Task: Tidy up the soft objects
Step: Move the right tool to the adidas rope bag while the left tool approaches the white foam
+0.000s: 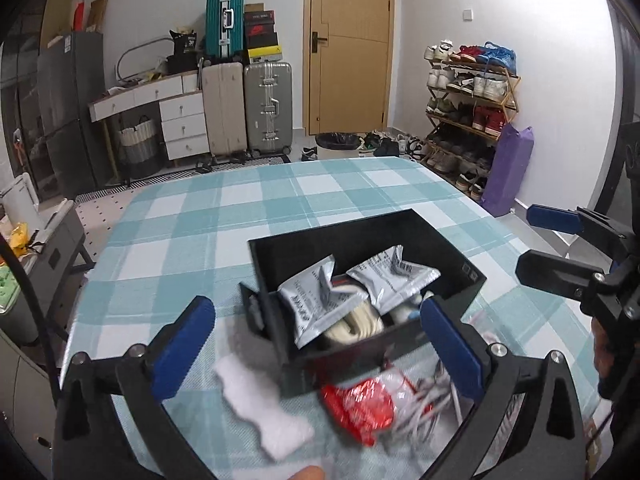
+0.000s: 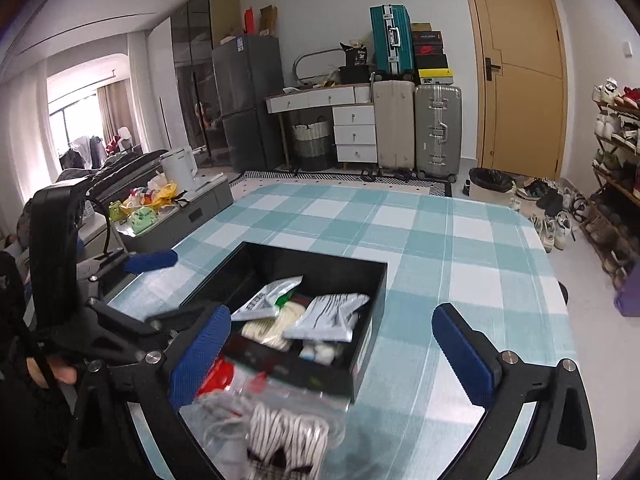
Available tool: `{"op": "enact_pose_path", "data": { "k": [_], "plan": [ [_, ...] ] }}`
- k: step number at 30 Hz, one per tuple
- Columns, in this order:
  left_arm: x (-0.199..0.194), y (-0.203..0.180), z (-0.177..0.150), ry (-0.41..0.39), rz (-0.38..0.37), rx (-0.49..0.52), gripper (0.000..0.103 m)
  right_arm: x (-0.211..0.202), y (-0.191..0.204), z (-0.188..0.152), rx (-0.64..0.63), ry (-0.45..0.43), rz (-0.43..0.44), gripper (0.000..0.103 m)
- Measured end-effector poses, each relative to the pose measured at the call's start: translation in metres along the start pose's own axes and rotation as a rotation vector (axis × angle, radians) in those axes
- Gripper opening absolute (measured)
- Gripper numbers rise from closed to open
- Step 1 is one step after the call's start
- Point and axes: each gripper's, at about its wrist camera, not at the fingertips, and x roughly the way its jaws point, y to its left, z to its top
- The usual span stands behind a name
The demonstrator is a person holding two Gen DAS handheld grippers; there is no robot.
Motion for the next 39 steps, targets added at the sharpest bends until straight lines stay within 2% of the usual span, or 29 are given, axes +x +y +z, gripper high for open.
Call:
{"op": "enact_pose_path", "data": {
  "k": [4,12,23,31,39],
  "plan": [
    [-0.015,0.005,-0.010,-0.007,0.033,0.002,0.103,-0.011,0.002,-0.011,0.006,0.017,-0.011,0.102],
    [-0.029,0.015,-0.028,-0.002,0.052,-0.033,0.103,-0.020,0.014,-0.041,-0.016,0.072,-0.011,0.102],
    [-0.022,0.033,-0.064,0.077,0.109,-0.091,0.103,-0.018,0.014,-0.061,-0.003,0.109,-0.007,0.102],
    [-0.016,0.039,-0.073,0.107,0.111,-0.146,0.103,-0.012,0.012,-0.069,0.000,0.136,0.002,0.102],
    [-0.010,0.031,-0.077,0.119,0.091,-0.121,0.103,0.001,0.013,-0.077,0.004,0.184,0.016,0.102]
  ]
}}
